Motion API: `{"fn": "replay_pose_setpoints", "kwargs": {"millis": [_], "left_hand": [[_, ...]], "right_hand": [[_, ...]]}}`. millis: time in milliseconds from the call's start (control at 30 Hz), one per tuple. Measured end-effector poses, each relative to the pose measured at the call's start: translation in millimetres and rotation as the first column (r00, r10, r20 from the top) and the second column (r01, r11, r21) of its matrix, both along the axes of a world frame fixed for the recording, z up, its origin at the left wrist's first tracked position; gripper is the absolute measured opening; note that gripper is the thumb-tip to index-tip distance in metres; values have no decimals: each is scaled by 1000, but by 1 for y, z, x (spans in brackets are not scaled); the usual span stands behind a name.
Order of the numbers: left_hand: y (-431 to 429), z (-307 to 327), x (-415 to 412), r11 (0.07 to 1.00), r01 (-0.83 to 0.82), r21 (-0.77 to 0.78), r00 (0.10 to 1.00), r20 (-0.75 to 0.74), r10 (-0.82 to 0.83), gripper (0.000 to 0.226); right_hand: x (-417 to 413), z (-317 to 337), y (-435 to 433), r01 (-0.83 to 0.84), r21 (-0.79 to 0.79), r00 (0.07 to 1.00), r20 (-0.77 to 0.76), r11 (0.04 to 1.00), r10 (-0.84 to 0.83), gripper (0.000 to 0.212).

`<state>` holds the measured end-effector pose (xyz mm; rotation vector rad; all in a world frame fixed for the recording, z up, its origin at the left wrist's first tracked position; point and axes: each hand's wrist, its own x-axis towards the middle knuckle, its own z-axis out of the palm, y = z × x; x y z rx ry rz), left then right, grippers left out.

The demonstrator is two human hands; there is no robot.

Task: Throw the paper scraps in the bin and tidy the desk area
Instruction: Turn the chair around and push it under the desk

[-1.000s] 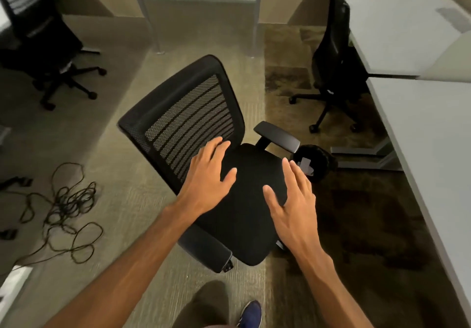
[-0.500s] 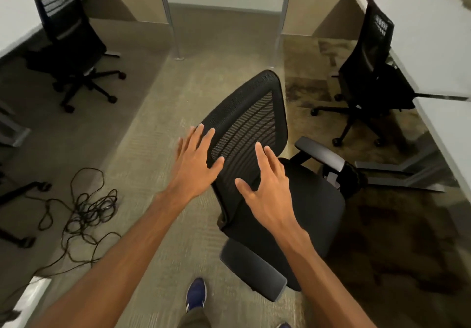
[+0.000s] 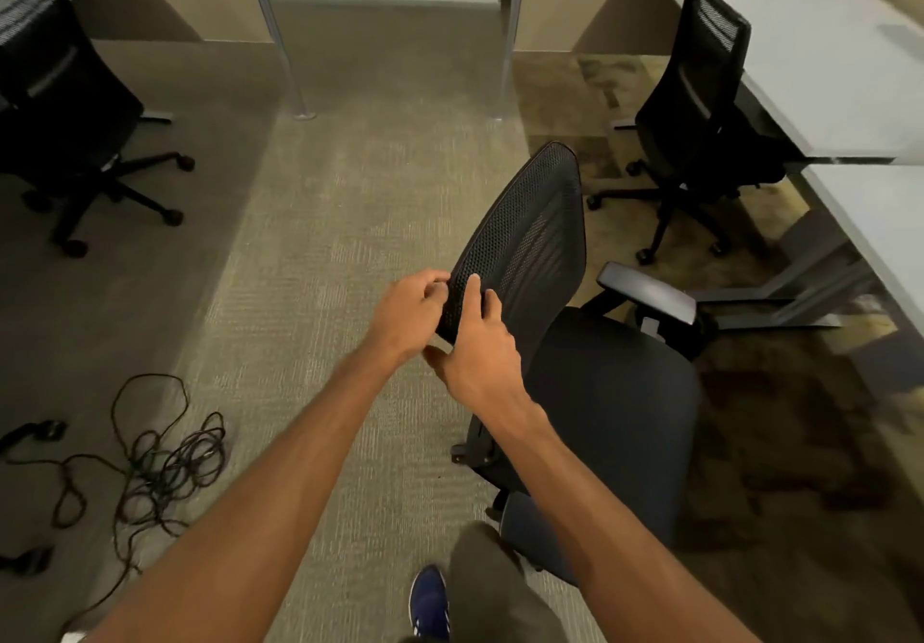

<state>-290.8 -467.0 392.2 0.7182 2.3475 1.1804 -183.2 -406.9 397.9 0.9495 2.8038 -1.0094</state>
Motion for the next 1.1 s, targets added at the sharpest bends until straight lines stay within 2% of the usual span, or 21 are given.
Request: {"fn": "replay_pose_setpoints", "kwargs": {"millis": [67, 167, 300, 367, 500, 600, 700, 900, 1033, 1100], "left_hand": [[2, 0, -10, 999, -23, 40, 999, 48, 21, 25], [5, -2, -27, 996, -4, 86, 994, 108, -6, 27], [10, -3, -54, 993, 67, 100, 982, 170, -83, 29], [18, -4, -68, 992, 106, 69, 981, 154, -115, 31], [51, -5, -93, 980, 189, 56, 970, 143, -195, 16], [84, -5, -110, 948, 316, 34, 935, 156, -317, 38], [114, -5, -123, 922, 386, 33, 911, 144, -387, 49], [153, -12, -146, 885, 464, 30, 871, 166, -462, 57], [173, -17, -156, 875, 481, 58, 845, 235, -480, 64], [182, -19, -159, 856, 514, 61, 822, 252, -511, 50]], "right_hand": [[-10, -4, -3, 35, 19, 999, 31, 999, -35, 102], [-24, -8, -4, 103, 42, 993, 59, 994, -105, 98], [-38, -14, -1, 151, 36, 986, 72, 988, -153, 106], [-48, -16, 2, 192, 33, 979, 68, 981, -194, 108], [-67, -16, 14, 281, 12, 955, 92, 960, -281, 106], [-78, -13, 24, 357, -21, 928, 124, 934, -352, 105], [-88, -8, 33, 418, -45, 899, 165, 908, -405, 106], [-101, -1, 40, 510, -60, 850, 192, 858, -491, 107], [-104, 3, 41, 533, -78, 834, 217, 843, -507, 108], [-105, 5, 41, 537, -94, 831, 232, 838, -506, 107]]}}
